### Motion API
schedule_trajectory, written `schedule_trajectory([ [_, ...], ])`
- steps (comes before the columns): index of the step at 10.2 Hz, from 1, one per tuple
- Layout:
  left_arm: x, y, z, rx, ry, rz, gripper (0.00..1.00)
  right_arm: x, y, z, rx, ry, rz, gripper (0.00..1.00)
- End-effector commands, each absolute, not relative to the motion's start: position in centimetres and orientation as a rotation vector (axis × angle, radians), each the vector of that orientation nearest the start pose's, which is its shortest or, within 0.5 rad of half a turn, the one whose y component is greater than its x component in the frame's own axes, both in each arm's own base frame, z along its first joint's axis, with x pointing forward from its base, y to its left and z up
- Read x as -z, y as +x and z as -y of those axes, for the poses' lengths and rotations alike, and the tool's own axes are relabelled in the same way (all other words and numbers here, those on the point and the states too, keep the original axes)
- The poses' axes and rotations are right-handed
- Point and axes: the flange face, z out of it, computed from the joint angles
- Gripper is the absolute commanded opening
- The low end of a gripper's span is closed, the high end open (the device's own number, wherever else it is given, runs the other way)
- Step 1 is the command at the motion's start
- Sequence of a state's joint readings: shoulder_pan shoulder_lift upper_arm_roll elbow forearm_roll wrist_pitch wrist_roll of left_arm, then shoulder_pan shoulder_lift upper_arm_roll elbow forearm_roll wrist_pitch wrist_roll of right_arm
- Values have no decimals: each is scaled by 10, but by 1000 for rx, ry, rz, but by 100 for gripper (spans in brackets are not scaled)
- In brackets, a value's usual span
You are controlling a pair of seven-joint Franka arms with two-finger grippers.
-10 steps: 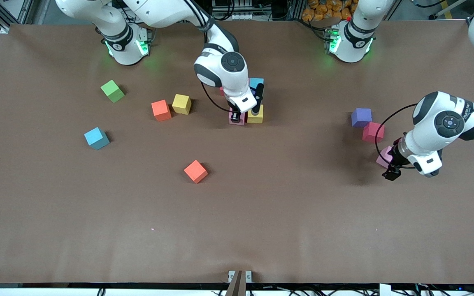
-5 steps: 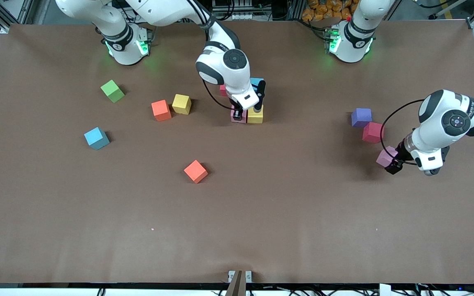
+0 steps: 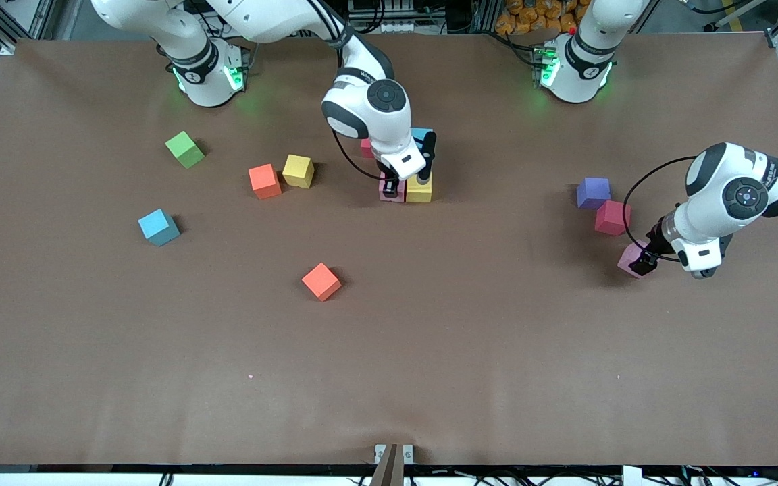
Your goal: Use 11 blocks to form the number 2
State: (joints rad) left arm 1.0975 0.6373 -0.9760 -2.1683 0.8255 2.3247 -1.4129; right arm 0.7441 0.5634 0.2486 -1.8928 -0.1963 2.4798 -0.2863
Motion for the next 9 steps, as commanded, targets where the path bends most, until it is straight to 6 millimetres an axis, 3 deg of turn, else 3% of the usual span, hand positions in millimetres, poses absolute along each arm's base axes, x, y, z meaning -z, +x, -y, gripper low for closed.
schedule_trajectory([
  [1,-210,533,-65,-6,-2722,1407,100,-217,353,-534,94,-2400,2002,58],
  [3,-216,530,-61,14,-2721,1378,100,-218,354,-534,101,-2400,1999,79],
  [6,-228,521,-31,36,-2756,1302,100,-217,355,-534,100,-2401,1997,98],
  [9,-222,496,3,-7,-2826,1088,100,-227,358,-532,113,-2399,2002,100],
])
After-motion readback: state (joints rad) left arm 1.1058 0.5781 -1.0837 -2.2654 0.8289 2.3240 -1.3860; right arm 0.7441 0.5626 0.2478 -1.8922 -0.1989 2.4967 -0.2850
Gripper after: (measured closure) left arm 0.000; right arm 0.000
